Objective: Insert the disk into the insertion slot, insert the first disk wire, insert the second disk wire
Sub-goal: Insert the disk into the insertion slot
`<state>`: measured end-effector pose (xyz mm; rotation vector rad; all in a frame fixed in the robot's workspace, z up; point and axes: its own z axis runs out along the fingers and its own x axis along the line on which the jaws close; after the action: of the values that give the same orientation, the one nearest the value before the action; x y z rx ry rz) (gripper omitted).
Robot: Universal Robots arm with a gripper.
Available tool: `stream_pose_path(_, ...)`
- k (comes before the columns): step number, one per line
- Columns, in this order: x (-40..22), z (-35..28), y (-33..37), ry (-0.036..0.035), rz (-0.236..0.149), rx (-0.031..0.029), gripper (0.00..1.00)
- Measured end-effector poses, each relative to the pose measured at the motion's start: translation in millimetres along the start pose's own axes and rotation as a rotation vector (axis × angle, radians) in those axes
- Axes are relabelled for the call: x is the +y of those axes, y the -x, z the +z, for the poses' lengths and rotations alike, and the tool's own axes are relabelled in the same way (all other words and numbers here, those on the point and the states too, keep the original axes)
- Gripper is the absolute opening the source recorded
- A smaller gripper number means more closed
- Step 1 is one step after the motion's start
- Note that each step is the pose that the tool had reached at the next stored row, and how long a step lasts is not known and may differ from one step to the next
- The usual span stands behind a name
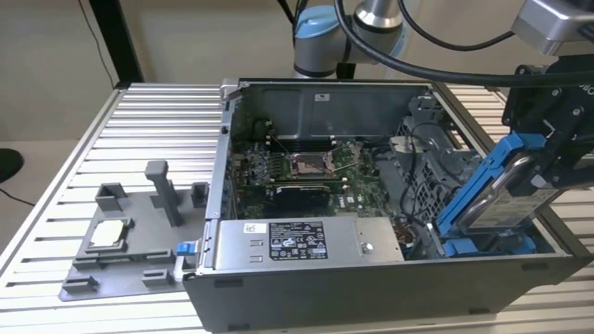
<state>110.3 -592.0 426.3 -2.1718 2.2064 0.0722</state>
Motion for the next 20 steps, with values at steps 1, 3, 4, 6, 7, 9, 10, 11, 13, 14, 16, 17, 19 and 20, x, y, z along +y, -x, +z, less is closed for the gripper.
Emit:
stream_pose_path(1, 0.3, 0.8, 0.2, 0.0, 0.0, -0.0001, 0.0)
stream_pose_path(3, 0.4, 2.7, 0.5, -0.0002, 0.0, -0.0001, 0.0)
stream_pose_path(4, 0.5, 3.5, 0.8, -0.0006, 0.0, 0.0, 0.0)
stream_pose_path(6, 0.5, 5.1, 1.3, -0.0013, 0.0, -0.0001, 0.0)
stream_pose_path(7, 0.5, 5.6, 1.6, -0.0014, 0.0, 0.0001, 0.0)
stream_pose_path(9, 0.6, 6.8, 2.1, -0.0017, 0.0, 0.0002, 0.0)
stream_pose_path(10, 0.6, 7.5, 2.5, -0.0018, 0.0, 0.0003, 0.0)
stream_pose_path(11, 0.6, 8.4, 2.8, -0.0018, 0.0, 0.0003, 0.0)
stream_pose_path(13, 0.6, 10.6, 3.6, -0.0018, 0.0, 0.0003, 0.0)
stream_pose_path(14, 0.6, 11.8, 3.9, -0.0018, 0.0, 0.0003, 0.0)
stream_pose_path(16, 0.6, 14.4, 4.5, -0.0019, 0.0, 0.0003, 0.0)
stream_pose_path(17, 0.6, 15.7, 4.7, -0.002, 0.0, 0.0001, 0.0)
stream_pose_path(19, 0.6, 17.9, 5.0, -0.0023, 0.0, 0.0002, 0.0)
stream_pose_path(20, 0.6, 18.7, 5.0, -0.0023, 0.0, 0.0001, 0.0)
